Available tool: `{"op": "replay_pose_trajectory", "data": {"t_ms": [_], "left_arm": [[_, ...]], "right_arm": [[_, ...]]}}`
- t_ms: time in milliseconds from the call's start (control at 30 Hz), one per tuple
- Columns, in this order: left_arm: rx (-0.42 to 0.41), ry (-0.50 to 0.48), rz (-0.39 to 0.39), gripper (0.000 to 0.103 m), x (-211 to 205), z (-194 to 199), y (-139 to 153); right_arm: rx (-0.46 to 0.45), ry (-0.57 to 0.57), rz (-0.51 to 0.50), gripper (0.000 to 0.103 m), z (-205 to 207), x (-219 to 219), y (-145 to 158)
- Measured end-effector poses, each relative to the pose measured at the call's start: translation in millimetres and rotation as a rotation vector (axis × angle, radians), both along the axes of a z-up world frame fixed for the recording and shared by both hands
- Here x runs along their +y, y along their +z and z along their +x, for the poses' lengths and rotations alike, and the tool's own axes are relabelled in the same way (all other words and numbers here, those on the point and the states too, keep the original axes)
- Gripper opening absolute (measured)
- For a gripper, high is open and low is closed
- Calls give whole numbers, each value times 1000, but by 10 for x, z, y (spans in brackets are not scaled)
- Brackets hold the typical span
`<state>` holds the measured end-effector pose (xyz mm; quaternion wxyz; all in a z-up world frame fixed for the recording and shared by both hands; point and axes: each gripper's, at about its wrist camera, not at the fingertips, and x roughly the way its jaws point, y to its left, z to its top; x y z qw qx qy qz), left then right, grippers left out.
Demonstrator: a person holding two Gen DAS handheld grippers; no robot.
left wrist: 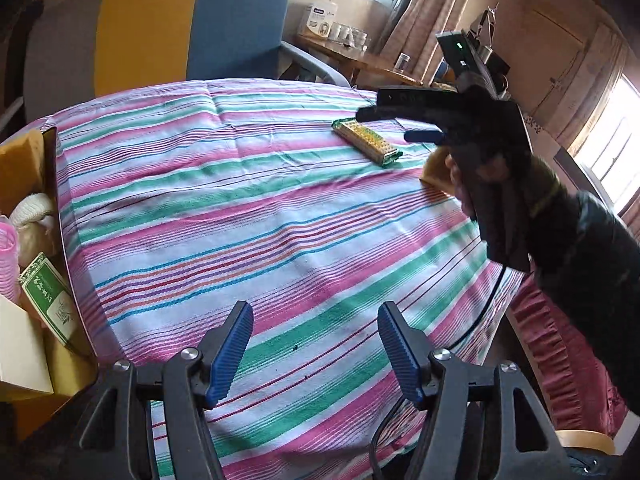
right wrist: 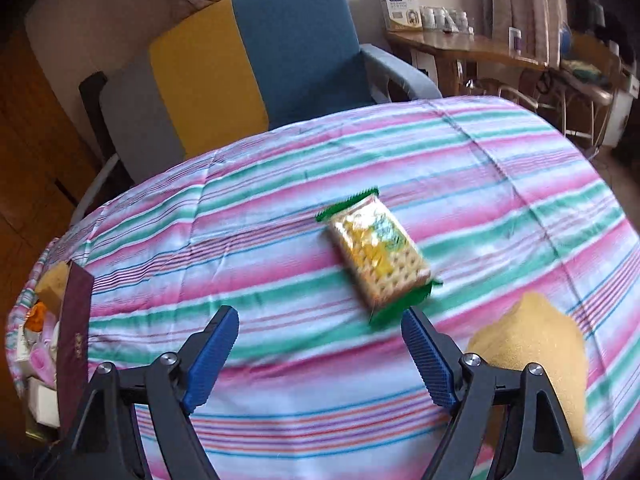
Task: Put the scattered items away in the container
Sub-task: 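Swing both tools back from the gold tray toward the cracker pack, then grasp the yellow sponge with the right tool while the left tool approaches the cracker pack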
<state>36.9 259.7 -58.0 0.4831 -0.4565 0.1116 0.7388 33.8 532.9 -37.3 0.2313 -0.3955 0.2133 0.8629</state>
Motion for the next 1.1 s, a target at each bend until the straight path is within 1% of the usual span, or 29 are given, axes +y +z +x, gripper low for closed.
{"op": "replay_pose_trajectory", "data": {"t_ms": [133, 200, 267, 333, 367, 400, 433, 467, 500, 533, 567, 667, 767, 900, 967, 1100], "left_arm": [[-31, 22, -14, 66, -31, -90, -100], [-50, 40, -23, 66, -49, -143, -159], [-86, 51, -23, 66, -68, -193, -226], [-103, 58, -20, 66, -78, -209, -263], [-99, 57, -18, 66, -76, -206, -262], [-98, 56, -18, 66, -72, -206, -265], [-100, 58, -16, 66, -72, -208, -266], [-102, 60, -14, 66, -73, -210, -266], [-103, 62, -12, 66, -76, -209, -266], [-103, 63, -12, 66, -85, -205, -264], [-104, 67, -12, 66, -98, -201, -263], [-109, 85, -11, 66, -152, -187, -255], [-104, 109, -19, 66, -223, -172, -241], [-99, 147, -28, 66, -344, -157, -219], [-96, 162, -32, 66, -397, -146, -211], [-84, 178, -40, 66, -481, -118, -188]], "right_arm": [[-63, -23, 64, 88, -371, 211, 16], [-104, -22, 66, 88, -553, 319, -69], [-155, -29, 96, 88, -697, 409, -168], [-195, -29, 82, 88, -757, 484, -287], [-214, -17, 78, 86, -776, 497, -338], [-230, 2, 83, 80, -785, 480, -376], [-239, 24, 94, 77, -787, 445, -399], [-242, 46, 104, 67, -772, 392, -407], [-239, 69, 106, 60, -748, 334, -411], [-234, 91, 106, 58, -721, 270, -412], [-225, 114, 103, 54, -688, 196, -407], [-194, 177, 57, 50, -584, -44, -402], [-160, 223, -8, 50, -461, -304, -403], [-106, 277, -102, 53, -272, -691, -393], [-85, 319, -142, 57, -179, -917, -395], [-50, 424, -212, 59, -6, -1307, -405]]}}
